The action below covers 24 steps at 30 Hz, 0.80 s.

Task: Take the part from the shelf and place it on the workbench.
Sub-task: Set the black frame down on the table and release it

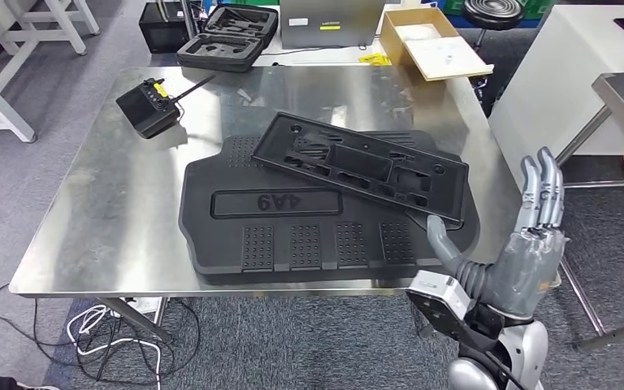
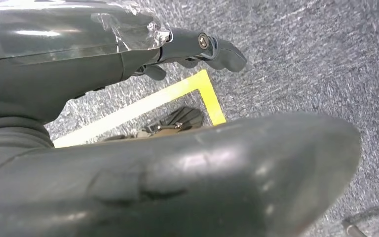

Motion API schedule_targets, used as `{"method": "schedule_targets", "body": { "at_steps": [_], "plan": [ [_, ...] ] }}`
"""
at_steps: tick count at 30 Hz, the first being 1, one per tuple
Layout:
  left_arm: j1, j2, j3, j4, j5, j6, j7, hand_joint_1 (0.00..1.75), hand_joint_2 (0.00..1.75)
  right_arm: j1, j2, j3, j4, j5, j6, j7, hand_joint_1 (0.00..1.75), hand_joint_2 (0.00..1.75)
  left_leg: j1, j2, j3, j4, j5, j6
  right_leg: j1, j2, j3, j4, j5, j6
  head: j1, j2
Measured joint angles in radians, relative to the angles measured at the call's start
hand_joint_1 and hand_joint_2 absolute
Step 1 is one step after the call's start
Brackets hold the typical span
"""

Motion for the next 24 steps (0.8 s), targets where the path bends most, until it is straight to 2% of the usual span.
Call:
{"method": "schedule_targets", "body": {
  "at_steps": [1, 3, 4, 5, 6, 7, 8, 9, 10, 11, 14, 15, 16, 18, 19, 20, 21, 23, 24],
  "plan": [
    [0.0, 0.0, 0.0, 0.0, 0.0, 0.001, 0.0, 0.0, 0.0, 0.0, 0.0, -0.001, 0.0, -0.001, 0.0, 0.0, 0.0, 1.75, -0.001, 0.0, -0.003, 0.001, 0.005, -0.006, 0.002, 0.001, 0.007, -0.019, 0.004, -0.002, 0.001, 0.0],
    [0.0, 0.0, 0.0, 0.0, 0.0, 0.002, 0.001, 0.0, 0.0, 0.001, 0.0, -0.002, 0.0, -0.002, 0.0, 0.0, 0.0, 1.75, -0.002, -0.001, -0.01, 0.007, 0.008, -0.017, 0.0, -0.001, -0.003, -0.027, 0.012, -0.01, -0.004, 0.0],
    [0.0, 0.0, 0.0, 0.0, 0.001, 0.004, 0.002, 0.0, 0.0, 0.001, 0.0, -0.002, 0.0, -0.003, 0.0, 0.0, 0.0, 1.75, -0.002, -0.002, -0.019, 0.024, -0.008, -0.022, -0.002, -0.002, -0.009, -0.03, 0.018, -0.018, -0.008, 0.0],
    [0.0, 0.0, 0.0, 0.0, 0.001, 0.005, 0.002, 0.0, 0.0, 0.0, 0.0, -0.003, 0.0, -0.003, 0.0, 0.0, 0.0, 1.75, -0.001, -0.003, -0.036, 0.063, -0.041, -0.028, -0.005, -0.004, -0.017, -0.032, 0.026, -0.026, -0.014, 0.0],
    [0.0, 0.0, -0.001, 0.0, 0.0, 0.006, 0.002, 0.0, 0.0, 0.0, 0.0, -0.003, 0.0, -0.002, 0.0, 0.0, 0.0, 1.75, 0.001, -0.005, -0.06, 0.126, -0.088, -0.032, -0.006, -0.006, -0.026, -0.033, 0.034, -0.032, -0.021, 0.0],
    [0.0, 0.0, -0.001, -0.001, 0.0, 0.006, 0.002, 0.0, 0.0, 0.001, 0.0, -0.003, 0.0, 0.0, 0.0, 0.001, 0.0, 1.75, 0.002, -0.005, -0.089, 0.204, -0.138, -0.037, -0.005, -0.006, -0.038, -0.031, 0.041, -0.037, -0.027, 0.0],
    [0.0, -0.001, -0.002, -0.001, -0.001, 0.007, 0.002, 0.0, 0.0, 0.002, 0.0, -0.003, 0.0, 0.001, 0.0, 0.002, 0.0, 1.75, 0.004, -0.005, -0.113, 0.279, -0.176, -0.039, -0.005, -0.006, -0.048, -0.029, 0.047, -0.039, -0.033, 0.0],
    [0.0, -0.001, -0.002, -0.001, -0.001, 0.007, 0.002, 0.0, 0.0, 0.003, 0.0, -0.003, 0.0, 0.003, 0.0, 0.003, 0.0, 1.75, 0.006, -0.005, -0.125, 0.33, -0.193, -0.041, -0.004, -0.006, -0.058, -0.027, 0.053, -0.039, -0.036, 0.0],
    [0.0, -0.001, -0.003, -0.001, -0.002, 0.008, 0.002, 0.0, 0.0, 0.004, 0.0, -0.003, 0.0, 0.004, 0.0, 0.003, 0.0, 1.75, 0.006, -0.005, -0.118, 0.343, -0.189, -0.04, -0.004, -0.006, -0.067, -0.025, 0.059, -0.038, -0.04, 0.0],
    [-0.001, -0.001, -0.003, -0.001, -0.003, 0.008, 0.003, 0.0, 0.0, 0.005, 0.0, -0.003, 0.0, 0.004, 0.0, 0.004, 0.0, 1.75, 0.006, -0.005, -0.089, 0.311, -0.167, -0.038, -0.004, -0.006, -0.074, -0.024, 0.064, -0.037, -0.043, 0.0],
    [-0.008, -0.001, -0.003, -0.001, -0.008, 0.005, 0.005, 0.0, 0.0, 0.006, 0.0, -0.004, 0.0, 0.004, 0.0, 0.004, 0.0, 1.75, 0.001, -0.005, 0.065, 0.072, -0.086, -0.021, -0.003, -0.005, -0.085, -0.021, 0.077, -0.026, -0.051, 0.0],
    [-0.012, -0.001, -0.003, -0.001, -0.009, 0.003, 0.005, 0.0, 0.0, 0.006, 0.0, -0.004, 0.0, 0.005, 0.0, 0.004, 0.0, 1.75, -0.001, -0.004, 0.098, 0.013, -0.073, -0.016, -0.002, -0.005, -0.088, -0.019, 0.082, -0.021, -0.052, 0.0],
    [-0.014, -0.001, -0.003, -0.001, -0.009, 0.003, 0.006, 0.0, 0.0, 0.006, 0.0, -0.004, 0.0, 0.005, -0.001, 0.004, 0.0, 1.75, -0.004, -0.004, 0.112, -0.017, -0.069, -0.013, -0.001, -0.005, -0.091, -0.018, 0.087, -0.015, -0.053, 0.0],
    [-0.016, -0.001, -0.003, -0.001, -0.01, 0.002, 0.006, 0.0, 0.0, 0.007, 0.0, -0.005, 0.0, 0.005, -0.001, 0.004, 0.0, 1.75, -0.001, -0.004, 0.108, -0.033, -0.062, -0.005, 0.0, -0.006, -0.099, -0.013, 0.092, -0.002, -0.052, 0.0],
    [-0.017, -0.001, -0.003, -0.001, -0.01, 0.001, 0.006, 0.0, 0.0, 0.007, 0.0, -0.005, 0.0, 0.005, -0.001, 0.004, 0.0, 1.75, 0.001, -0.003, 0.102, -0.035, -0.058, 0.001, 0.0, -0.006, -0.108, -0.001, 0.079, 0.003, -0.051, 0.0],
    [-0.017, -0.001, -0.004, -0.001, -0.009, 0.0, 0.006, 0.0, 0.0, 0.007, 0.0, -0.006, 0.0, 0.006, -0.001, 0.004, 0.0, 1.75, 0.004, -0.001, 0.094, -0.038, -0.051, 0.009, -0.001, -0.005, -0.123, 0.03, 0.05, 0.008, -0.048, 0.0],
    [-0.018, -0.002, -0.004, -0.001, -0.009, 0.0, 0.006, 0.0, 0.0, 0.007, 0.0, -0.007, 0.0, 0.006, -0.001, 0.005, 0.0, 1.75, 0.005, 0.0, 0.085, -0.038, -0.044, 0.015, -0.001, -0.005, -0.146, 0.084, 0.006, 0.013, -0.044, 0.0],
    [-0.018, -0.002, -0.004, -0.001, -0.009, -0.001, 0.007, 0.0, 0.0, 0.007, 0.001, -0.009, 0.0, 0.006, -0.001, 0.007, 0.0, 1.75, 0.003, 0.001, 0.061, -0.031, -0.032, 0.021, -0.003, -0.005, -0.202, 0.237, -0.087, 0.02, -0.032, 0.0],
    [-0.018, -0.002, -0.004, -0.001, -0.01, -0.002, 0.007, 0.0, 0.0, 0.008, 0.001, -0.01, 0.0, 0.006, -0.001, 0.007, 0.0, 1.75, 0.002, 0.001, 0.048, -0.025, -0.028, 0.021, -0.003, -0.005, -0.22, 0.298, -0.11, 0.023, -0.028, 0.0]
  ]
}}
